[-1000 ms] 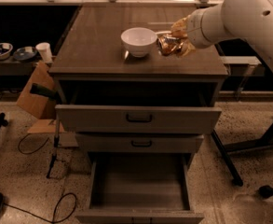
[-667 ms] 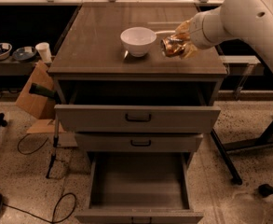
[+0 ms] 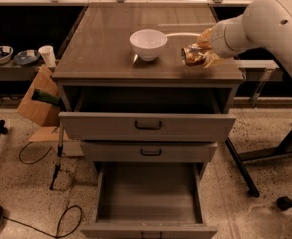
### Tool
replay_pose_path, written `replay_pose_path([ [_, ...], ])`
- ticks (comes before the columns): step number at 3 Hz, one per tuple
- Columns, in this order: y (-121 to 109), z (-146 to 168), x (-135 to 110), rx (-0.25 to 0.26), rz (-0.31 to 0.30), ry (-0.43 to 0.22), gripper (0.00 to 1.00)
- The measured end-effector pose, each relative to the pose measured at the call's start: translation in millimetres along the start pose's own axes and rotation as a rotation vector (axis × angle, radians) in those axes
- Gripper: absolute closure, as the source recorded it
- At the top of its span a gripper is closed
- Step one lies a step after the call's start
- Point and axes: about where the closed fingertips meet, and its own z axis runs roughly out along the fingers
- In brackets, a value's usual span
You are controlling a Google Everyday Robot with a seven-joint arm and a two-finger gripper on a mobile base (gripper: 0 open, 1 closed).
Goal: Pick orange can from bottom drawer and place on counter
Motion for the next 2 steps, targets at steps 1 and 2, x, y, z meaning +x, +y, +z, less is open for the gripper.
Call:
replay_pose_path([
  [1, 4.7, -6.5, 10.3, -0.002, 0.005, 0.014, 0.32],
  [2, 4.7, -6.9, 10.6, -0.001, 0.004, 0.014, 0.08],
])
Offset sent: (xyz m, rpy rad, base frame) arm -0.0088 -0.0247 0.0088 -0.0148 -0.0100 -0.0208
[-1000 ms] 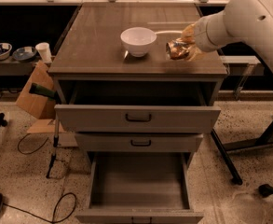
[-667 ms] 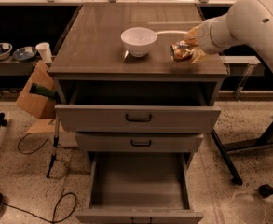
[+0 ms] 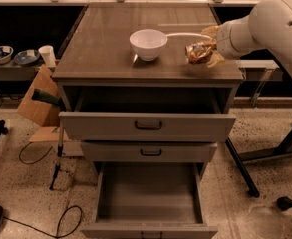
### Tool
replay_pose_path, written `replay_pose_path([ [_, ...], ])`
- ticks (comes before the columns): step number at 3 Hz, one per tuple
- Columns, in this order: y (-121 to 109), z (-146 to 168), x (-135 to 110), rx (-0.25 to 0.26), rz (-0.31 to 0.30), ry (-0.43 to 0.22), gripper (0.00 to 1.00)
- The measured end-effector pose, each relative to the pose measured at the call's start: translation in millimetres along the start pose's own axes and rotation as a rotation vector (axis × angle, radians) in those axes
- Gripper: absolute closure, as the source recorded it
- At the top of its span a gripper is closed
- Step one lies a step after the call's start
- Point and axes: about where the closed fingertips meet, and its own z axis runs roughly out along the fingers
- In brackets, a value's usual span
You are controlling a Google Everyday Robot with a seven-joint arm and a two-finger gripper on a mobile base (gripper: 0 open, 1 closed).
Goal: Pick orange can from bottom drawer and place on counter
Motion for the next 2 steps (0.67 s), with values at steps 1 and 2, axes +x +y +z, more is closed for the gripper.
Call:
replay_pose_path([
  [1, -11.1, -10.5, -2.1, 0.015, -0.010, -0.011, 0.00],
  [2, -11.1, -10.6, -2.1, 0.015, -0.010, -0.011, 0.00],
])
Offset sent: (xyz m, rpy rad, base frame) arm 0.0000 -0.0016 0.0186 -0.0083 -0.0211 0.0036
